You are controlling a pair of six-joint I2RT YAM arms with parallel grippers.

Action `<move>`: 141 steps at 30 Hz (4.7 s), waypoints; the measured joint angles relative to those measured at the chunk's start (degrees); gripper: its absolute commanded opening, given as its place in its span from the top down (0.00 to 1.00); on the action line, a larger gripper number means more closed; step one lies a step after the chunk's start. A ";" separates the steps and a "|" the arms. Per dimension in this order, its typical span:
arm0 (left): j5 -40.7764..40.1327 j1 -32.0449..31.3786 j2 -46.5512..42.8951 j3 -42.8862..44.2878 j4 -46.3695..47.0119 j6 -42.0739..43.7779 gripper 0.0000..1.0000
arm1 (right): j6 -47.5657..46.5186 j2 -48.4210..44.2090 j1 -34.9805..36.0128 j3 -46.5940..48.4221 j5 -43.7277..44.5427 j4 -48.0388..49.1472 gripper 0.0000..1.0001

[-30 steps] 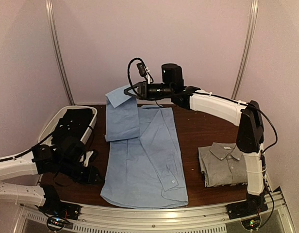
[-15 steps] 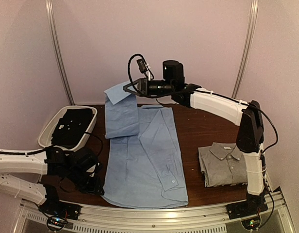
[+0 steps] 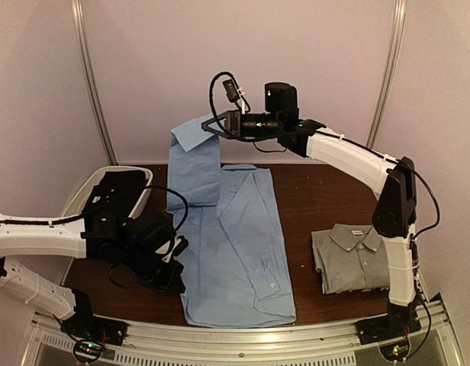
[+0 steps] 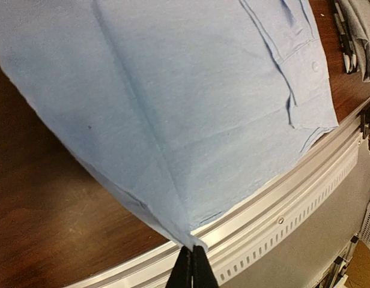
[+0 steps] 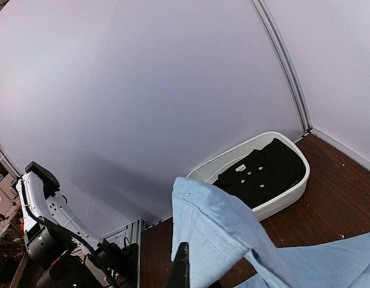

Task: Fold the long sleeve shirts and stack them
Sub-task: Pick up the shirt from the corner of the board, then fold the 1/3-folded shirt at the center of the board, then fold the sleeve at the center of the board.

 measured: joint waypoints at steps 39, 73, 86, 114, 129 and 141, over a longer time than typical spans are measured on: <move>18.62 -4.33 34.10 20.48 8.02 20.98 0.95 | -17.44 -20.04 -5.68 -24.76 5.77 -19.80 1.00; 15.63 14.95 20.33 18.43 13.09 17.44 0.64 | -31.01 -13.40 -2.89 -3.48 45.64 -29.22 1.00; 9.79 22.10 27.54 19.41 17.31 15.39 0.66 | -32.48 -13.29 0.22 -1.66 47.32 -20.46 1.00; 9.42 23.43 32.65 21.79 21.38 15.08 0.71 | -37.16 -10.71 10.40 -11.30 32.83 -39.67 0.99; 9.20 23.45 26.40 15.17 19.34 15.85 0.71 | -36.09 -11.15 18.12 -23.91 36.85 -50.53 0.96; 9.90 23.45 26.38 14.62 19.15 16.55 0.71 | -31.17 -11.47 23.56 -24.61 42.16 -55.95 0.78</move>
